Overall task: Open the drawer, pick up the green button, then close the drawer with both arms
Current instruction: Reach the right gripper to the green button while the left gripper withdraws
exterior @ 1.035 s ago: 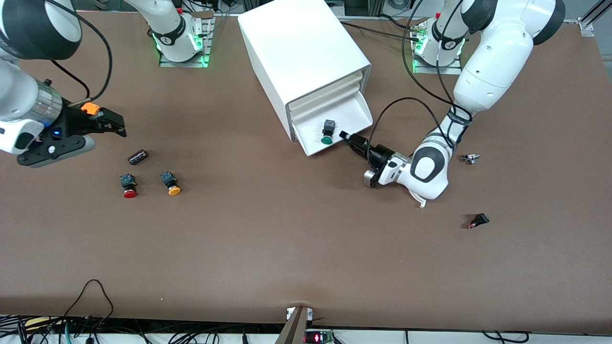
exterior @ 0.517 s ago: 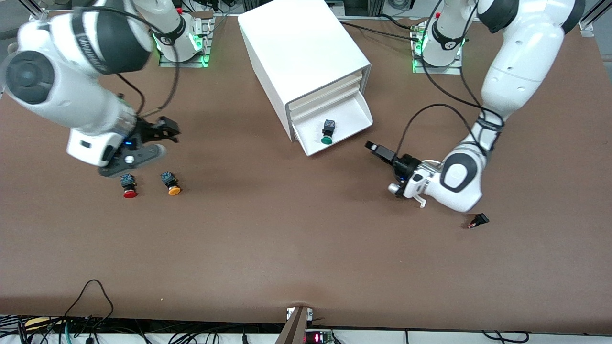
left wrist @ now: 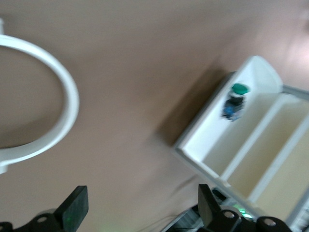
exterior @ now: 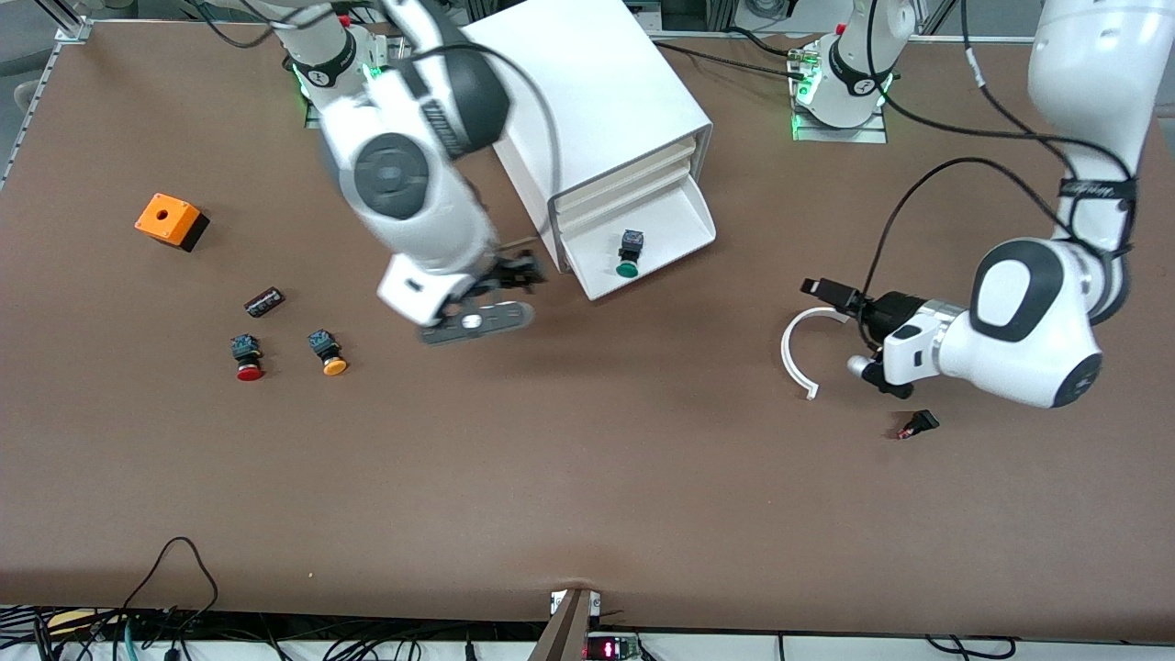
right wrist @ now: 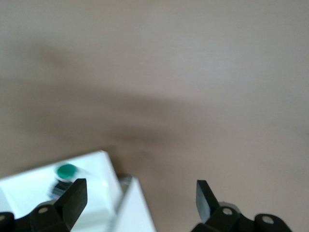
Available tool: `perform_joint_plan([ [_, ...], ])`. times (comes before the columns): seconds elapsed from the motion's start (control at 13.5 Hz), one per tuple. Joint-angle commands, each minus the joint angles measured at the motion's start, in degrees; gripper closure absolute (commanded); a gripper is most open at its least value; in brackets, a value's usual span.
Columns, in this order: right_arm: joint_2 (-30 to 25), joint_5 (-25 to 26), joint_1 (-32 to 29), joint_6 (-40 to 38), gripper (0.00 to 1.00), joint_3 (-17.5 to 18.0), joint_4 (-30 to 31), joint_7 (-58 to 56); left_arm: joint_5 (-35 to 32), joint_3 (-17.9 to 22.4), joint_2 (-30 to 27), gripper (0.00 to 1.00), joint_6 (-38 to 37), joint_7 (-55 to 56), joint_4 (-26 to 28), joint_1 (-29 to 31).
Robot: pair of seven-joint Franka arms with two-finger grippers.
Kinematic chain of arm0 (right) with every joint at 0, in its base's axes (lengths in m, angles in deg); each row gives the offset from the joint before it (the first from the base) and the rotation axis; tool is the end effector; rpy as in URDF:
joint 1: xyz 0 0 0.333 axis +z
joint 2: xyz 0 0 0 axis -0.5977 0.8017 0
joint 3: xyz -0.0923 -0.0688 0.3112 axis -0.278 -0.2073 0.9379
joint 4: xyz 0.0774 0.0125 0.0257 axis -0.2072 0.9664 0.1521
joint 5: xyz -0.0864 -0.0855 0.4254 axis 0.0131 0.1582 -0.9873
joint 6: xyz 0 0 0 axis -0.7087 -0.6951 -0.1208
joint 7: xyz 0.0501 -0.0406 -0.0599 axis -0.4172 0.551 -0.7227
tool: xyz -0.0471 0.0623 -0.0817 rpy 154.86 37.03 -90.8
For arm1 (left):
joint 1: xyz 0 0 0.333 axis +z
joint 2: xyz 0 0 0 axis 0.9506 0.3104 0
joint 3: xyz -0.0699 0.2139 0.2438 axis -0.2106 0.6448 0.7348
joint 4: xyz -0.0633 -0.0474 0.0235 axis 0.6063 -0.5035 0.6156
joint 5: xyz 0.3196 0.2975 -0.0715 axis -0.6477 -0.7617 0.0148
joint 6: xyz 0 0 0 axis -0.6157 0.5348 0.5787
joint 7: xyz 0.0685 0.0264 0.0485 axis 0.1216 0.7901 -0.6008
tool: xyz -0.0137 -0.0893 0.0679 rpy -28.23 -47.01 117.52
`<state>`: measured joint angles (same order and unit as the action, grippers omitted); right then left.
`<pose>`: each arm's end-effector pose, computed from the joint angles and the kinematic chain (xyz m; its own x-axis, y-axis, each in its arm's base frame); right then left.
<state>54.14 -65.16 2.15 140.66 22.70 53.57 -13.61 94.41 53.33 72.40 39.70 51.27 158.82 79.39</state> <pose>0.6240 0.4746 0.4323 0.9880 0.1481 -0.0432 0.1435 -0.9850 -0.0954 0.6716 -0.0777 0.3196 0.8402 -0.4058 -0.3597 -0.1559 -0.8161 0.5565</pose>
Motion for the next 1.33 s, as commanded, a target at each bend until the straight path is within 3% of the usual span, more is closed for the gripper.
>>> perform_joint_plan([
  [0.0, 4.9, -0.9, 4.0, 3.9, 0.01, -0.5, -4.3, 6.6, -8.8, -0.7, -4.2, 0.00, 0.0, 2.7, -0.2, -0.5],
  [0.22, 7.7, -0.7, 8.2, 7.4, 0.01, -0.5, -4.3, 10.2, -18.8, -1.2, -6.9, 0.00, -0.6, 2.9, -3.9, -0.9],
  [0.44, 10.1, -0.1, 11.5, 10.5, 0.01, -0.7, -4.4, 14.6, -19.7, -0.6, -8.8, 0.00, -0.5, 3.6, -6.6, -0.9],
  [0.67, 12.5, 0.2, 13.7, 11.2, 0.01, -1.0, -4.3, 17.6, -21.5, -0.6, -9.9, 0.00, -2.2, 13.4, -9.7, -0.9],
  [0.81, 12.6, 2.0, 14.2, 10.8, 0.01, -0.9, -3.7, 17.9, -24.2, -0.5, -13.0, 0.00, -3.9, 16.9, -9.7, -0.4],
  [1.26, 14.0, 1.7, 15.9, 11.0, 0.01, -0.8, -1.6, 18.3, -28.1, -0.8, -12.7, 0.00, -4.6, 17.0, -8.1, -1.0],
])
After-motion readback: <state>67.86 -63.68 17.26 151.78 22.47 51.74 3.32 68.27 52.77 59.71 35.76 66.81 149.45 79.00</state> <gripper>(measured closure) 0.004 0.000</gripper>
